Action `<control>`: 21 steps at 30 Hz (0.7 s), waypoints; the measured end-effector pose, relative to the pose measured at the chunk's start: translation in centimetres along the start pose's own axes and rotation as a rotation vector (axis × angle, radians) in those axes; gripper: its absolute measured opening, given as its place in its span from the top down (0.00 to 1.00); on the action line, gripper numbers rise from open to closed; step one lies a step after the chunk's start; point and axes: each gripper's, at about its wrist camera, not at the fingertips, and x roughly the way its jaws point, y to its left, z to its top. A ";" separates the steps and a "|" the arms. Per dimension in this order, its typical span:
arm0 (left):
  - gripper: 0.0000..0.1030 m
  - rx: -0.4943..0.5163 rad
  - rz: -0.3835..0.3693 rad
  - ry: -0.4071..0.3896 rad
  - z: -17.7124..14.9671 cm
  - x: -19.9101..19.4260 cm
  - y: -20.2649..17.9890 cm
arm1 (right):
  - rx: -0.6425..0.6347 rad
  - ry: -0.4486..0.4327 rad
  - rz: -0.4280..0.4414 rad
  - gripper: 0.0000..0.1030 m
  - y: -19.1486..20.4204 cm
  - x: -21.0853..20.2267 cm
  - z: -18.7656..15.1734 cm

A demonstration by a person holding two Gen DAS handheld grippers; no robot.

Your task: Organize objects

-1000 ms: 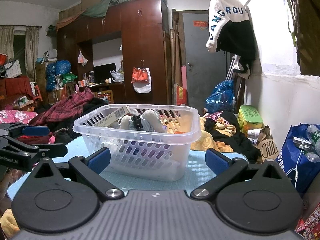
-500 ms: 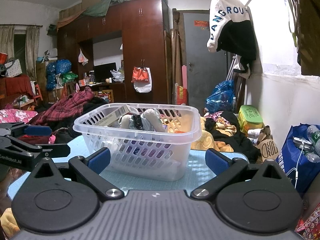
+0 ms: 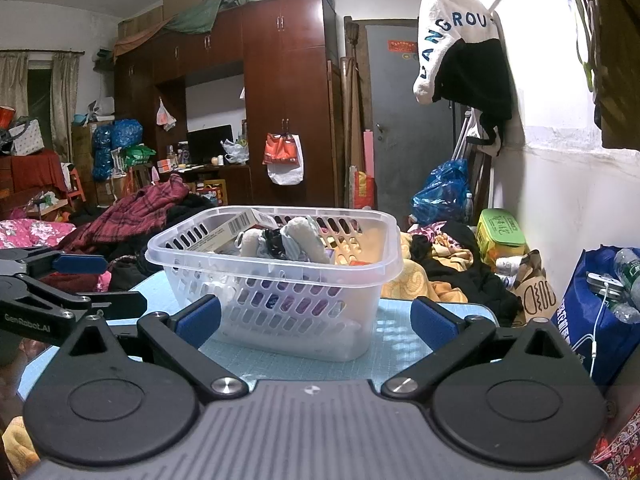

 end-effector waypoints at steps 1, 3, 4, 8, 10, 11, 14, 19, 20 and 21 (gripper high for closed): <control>0.00 0.000 0.000 0.000 0.0 0.0 0.0 | 0.000 0.000 0.000 0.00 0.0 0.0 0.0; 0.00 0.000 0.000 0.000 0.0 0.0 0.0 | 0.001 0.000 0.001 0.00 0.0 0.0 0.0; 0.00 0.000 0.000 0.000 0.0 0.0 0.0 | 0.001 0.000 0.000 0.00 0.0 0.0 0.0; 0.00 -0.002 0.001 0.000 0.1 0.1 -0.1 | 0.001 0.000 -0.001 0.00 0.0 0.0 0.0; 0.00 0.003 0.004 -0.001 0.0 0.1 -0.1 | 0.002 0.000 0.000 0.00 0.0 0.0 0.0; 0.00 0.006 0.007 -0.002 0.1 0.1 -0.2 | 0.002 0.000 0.000 0.00 0.0 0.0 0.0; 0.00 0.013 0.015 -0.006 0.1 0.2 -0.5 | 0.000 0.000 0.000 0.00 0.0 0.0 0.0; 0.00 0.010 0.013 -0.017 0.2 0.2 -0.6 | 0.000 0.001 0.000 0.00 0.0 0.0 0.0; 0.00 0.009 0.011 -0.017 0.2 0.2 -0.7 | 0.000 0.001 0.000 0.00 0.0 0.0 0.0; 0.00 0.008 0.012 -0.019 0.2 0.2 -0.7 | 0.001 0.001 0.000 0.00 0.0 0.0 0.0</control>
